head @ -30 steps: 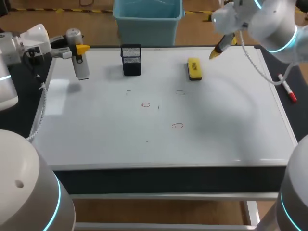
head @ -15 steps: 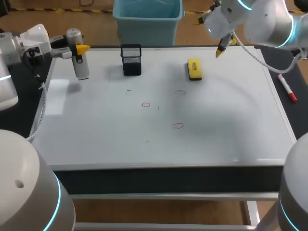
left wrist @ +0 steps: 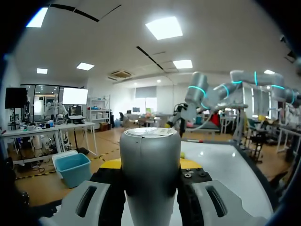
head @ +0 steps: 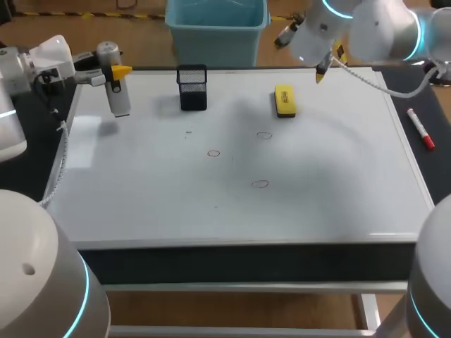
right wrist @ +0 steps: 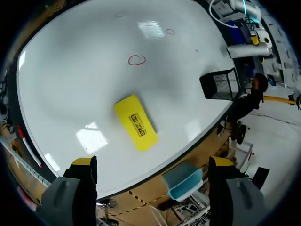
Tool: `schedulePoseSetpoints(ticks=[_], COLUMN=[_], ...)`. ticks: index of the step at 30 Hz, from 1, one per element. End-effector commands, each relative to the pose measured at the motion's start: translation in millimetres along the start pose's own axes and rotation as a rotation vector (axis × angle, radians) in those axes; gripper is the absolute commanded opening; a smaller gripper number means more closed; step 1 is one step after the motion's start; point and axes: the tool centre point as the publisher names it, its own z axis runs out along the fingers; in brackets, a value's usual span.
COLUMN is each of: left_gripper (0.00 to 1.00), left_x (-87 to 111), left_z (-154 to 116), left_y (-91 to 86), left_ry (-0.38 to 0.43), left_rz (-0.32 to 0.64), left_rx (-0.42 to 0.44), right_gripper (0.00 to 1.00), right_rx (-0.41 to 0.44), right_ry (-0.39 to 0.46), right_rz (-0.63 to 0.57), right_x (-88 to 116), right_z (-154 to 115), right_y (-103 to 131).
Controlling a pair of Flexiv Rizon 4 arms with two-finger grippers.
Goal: Pick up the inspection probe, press it on each red-marked spot on the whiteboard one by one, put down the probe, pick up the eraser, and wipe off all the red marks.
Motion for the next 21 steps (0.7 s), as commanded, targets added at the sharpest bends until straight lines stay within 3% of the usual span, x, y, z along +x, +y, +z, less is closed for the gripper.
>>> schedulePoseSetpoints(ticks=[1,11,21], left_gripper=[0.00,0.00,0.00], left_x=[-0.6,-0.6,-0.6], left_z=[0.5,0.5,0.5], left_y=[0.1,0.1,0.1], left_ry=[0.000,0.000,0.000], left_rz=[0.001,0.001,0.001], left_rx=[0.003,0.003,0.003], right_gripper=[1.00,1.00,1.00], right_rx=[-0.153,-0.222,-0.230], right_ry=[0.118,0.171,0.250], right_rz=[-0.157,-0.277,-0.354], right_x=[-5.6,-3.7,5.8], right_z=[11.5,27.2,49.7], right_y=[-7.6,6.3,21.9])
